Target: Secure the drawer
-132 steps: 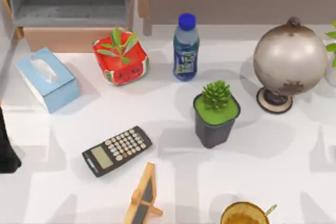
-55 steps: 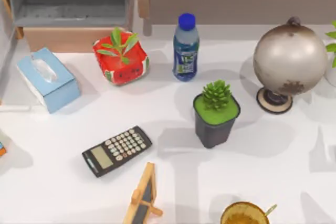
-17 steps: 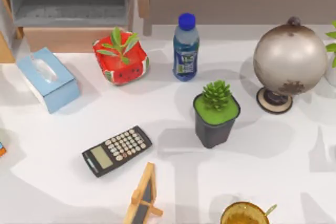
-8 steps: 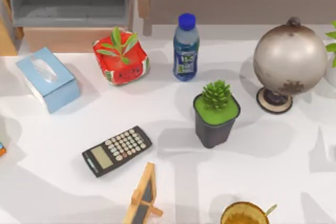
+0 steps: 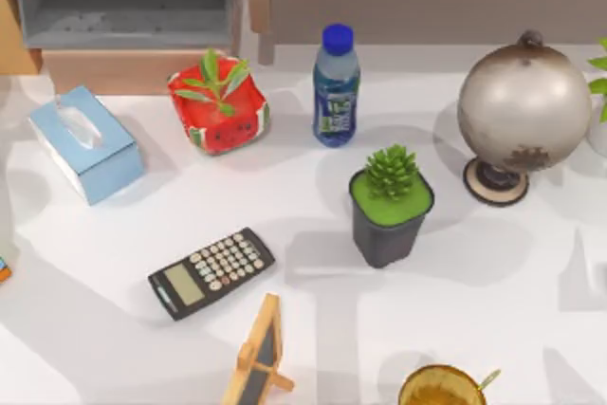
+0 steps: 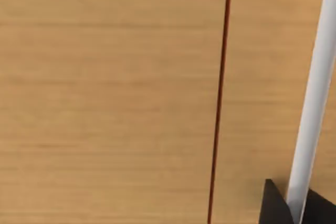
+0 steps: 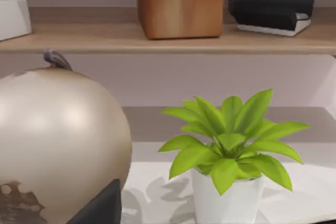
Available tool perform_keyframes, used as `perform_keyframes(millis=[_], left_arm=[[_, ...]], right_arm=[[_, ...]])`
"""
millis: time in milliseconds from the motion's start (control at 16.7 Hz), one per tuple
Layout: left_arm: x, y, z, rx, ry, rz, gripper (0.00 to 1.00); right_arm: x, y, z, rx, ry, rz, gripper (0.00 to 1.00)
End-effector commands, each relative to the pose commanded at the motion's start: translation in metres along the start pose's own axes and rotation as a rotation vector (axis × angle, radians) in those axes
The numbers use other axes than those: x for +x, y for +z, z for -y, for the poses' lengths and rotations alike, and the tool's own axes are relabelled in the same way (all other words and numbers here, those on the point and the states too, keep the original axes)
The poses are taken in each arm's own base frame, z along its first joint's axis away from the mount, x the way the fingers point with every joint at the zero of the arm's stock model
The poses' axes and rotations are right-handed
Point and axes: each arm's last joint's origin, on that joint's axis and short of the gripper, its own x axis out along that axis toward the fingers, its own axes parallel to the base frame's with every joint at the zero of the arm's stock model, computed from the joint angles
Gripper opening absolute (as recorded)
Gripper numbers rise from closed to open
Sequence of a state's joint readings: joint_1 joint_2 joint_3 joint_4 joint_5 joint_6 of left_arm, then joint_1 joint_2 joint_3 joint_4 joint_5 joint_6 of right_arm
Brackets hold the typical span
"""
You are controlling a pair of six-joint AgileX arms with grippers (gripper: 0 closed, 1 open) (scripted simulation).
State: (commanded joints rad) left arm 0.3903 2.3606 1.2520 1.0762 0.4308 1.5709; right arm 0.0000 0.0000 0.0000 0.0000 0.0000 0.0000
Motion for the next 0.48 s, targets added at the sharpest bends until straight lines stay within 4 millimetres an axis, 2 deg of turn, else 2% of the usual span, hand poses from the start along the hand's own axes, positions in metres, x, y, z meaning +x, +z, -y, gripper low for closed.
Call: perform_keyframes(millis=[180, 480], left_arm=[[0.0, 0.0, 0.0, 0.0, 0.0, 0.0, 0.0], [0.0, 0.0, 0.0, 0.0, 0.0, 0.0, 0.38]], right_arm=[[0.0, 0.0, 0.0, 0.0, 0.0, 0.0, 1.0], [0.0, 0.0, 0.0, 0.0, 0.0, 0.0, 1.0]])
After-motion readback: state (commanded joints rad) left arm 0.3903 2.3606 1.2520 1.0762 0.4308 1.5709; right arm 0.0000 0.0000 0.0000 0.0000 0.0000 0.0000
